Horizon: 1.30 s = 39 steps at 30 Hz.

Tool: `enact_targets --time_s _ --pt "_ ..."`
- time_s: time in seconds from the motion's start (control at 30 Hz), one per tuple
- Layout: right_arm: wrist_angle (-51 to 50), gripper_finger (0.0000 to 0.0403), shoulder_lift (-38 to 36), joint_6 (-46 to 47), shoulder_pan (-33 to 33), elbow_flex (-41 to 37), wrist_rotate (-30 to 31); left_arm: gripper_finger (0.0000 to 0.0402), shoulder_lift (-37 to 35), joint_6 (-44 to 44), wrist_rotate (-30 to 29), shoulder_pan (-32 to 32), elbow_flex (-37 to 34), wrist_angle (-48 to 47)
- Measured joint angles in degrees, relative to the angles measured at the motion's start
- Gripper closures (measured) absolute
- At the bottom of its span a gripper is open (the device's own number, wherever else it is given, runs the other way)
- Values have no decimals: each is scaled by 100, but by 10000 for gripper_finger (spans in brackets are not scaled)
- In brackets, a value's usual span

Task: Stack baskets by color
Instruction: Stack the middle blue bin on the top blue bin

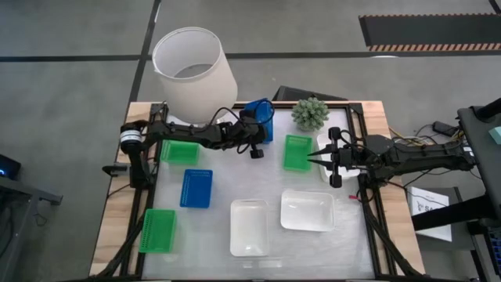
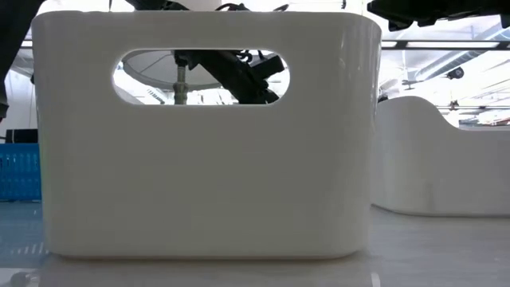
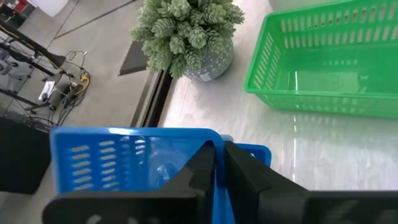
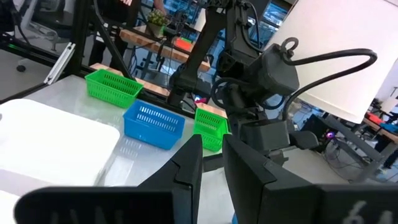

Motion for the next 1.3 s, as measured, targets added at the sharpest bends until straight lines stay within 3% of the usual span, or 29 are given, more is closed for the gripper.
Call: enact_targets --time_s 0.37,0.83,1.1,1.3 --pt "0 346 0 4 0 0 0 339 0 -42 3 0 -4 1" --pt "-4 346 0 11 0 0 2 331 -19 -440 120 0 -11 -62" --pt "-4 346 0 8 0 0 2 254 -96 -589 137 -36 -11 -242" --pt "-236 346 8 209 2 0 336 224 -755 -735 96 -589 -93 -736"
